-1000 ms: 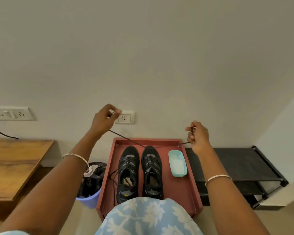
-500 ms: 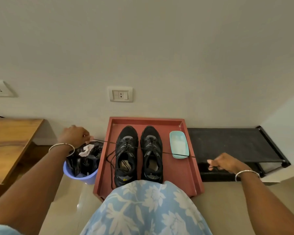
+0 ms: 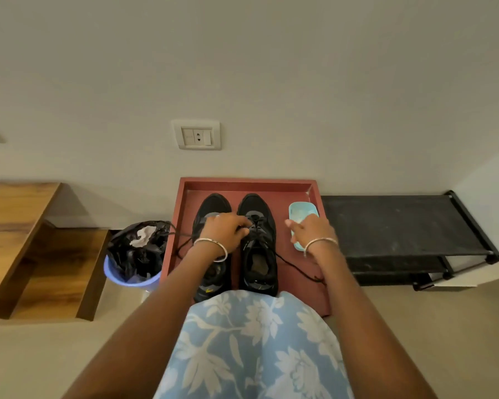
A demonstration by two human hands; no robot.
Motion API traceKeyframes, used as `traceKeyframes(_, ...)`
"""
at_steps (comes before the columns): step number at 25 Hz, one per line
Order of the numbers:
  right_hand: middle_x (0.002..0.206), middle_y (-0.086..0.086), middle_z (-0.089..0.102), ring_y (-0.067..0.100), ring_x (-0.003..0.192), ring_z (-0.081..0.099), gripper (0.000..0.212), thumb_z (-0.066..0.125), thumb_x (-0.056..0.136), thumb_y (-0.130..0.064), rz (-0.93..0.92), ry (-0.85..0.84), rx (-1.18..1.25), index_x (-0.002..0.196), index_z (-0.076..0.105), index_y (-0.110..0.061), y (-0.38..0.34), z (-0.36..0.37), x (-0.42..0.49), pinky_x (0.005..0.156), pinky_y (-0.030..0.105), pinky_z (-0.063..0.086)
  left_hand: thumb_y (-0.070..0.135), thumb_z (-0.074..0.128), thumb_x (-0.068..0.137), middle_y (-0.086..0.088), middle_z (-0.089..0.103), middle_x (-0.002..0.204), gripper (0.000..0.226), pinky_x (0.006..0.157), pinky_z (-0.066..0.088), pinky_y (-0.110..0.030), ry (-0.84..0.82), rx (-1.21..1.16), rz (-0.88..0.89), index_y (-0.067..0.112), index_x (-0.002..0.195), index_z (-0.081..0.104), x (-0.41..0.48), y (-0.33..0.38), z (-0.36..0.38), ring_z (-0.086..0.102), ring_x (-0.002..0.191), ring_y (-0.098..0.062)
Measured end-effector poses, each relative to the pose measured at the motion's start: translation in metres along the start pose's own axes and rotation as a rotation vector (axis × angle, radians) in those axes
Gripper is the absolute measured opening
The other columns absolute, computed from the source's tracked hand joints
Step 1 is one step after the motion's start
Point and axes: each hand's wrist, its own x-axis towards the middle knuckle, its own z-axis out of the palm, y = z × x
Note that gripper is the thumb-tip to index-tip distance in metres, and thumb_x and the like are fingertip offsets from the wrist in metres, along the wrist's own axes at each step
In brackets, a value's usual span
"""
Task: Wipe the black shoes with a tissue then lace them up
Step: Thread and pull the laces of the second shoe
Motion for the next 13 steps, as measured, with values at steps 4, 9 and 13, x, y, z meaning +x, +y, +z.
traceKeyframes(4,0.1,0.002,0.076,0.022,0.095,0.069,0.019,0.074,0.088,-0.026,-0.15,0.019,0.356,0.104,0.076,-0.017,-0.014,0.078,-0.02,0.087,0.035,0.055,0.029,0.059,0.096,-0.002,0.071,0.108,0.017,0.089,0.048,-0.041,0.121,-0.125,-0.125,0.022,0.11,0.067,-0.003,0.017,0.041,0.066,0.1,-0.027)
traceKeyframes(9,0.077,-0.004,0.068,0.013,0.072,0.062,0.013,0.077,0.087,-0.021,-0.107,0.199,0.49,0.08,0.066,-0.015,0.0,0.097,-0.021,0.059,0.022,0.044,0.026,0.059,0.098,-0.003,0.067,0.087,0.015,0.061,0.049,-0.04,0.3,-0.321,-0.297,0.014,0.088,0.061,-0.011,0.028,0.062,0.063,0.078,-0.028)
traceKeyframes(13,0.077,-0.003,0.063,0.016,0.07,0.058,0.012,0.067,0.094,-0.015,-0.084,0.296,0.443,0.085,0.058,-0.014,-0.008,0.102,-0.02,0.058,0.03,0.047,0.026,0.051,0.102,-0.003,0.067,0.081,0.016,0.053,0.035,-0.034,0.401,-0.277,-0.365,0.015,0.09,0.052,-0.018,0.04,0.074,0.063,0.071,-0.032)
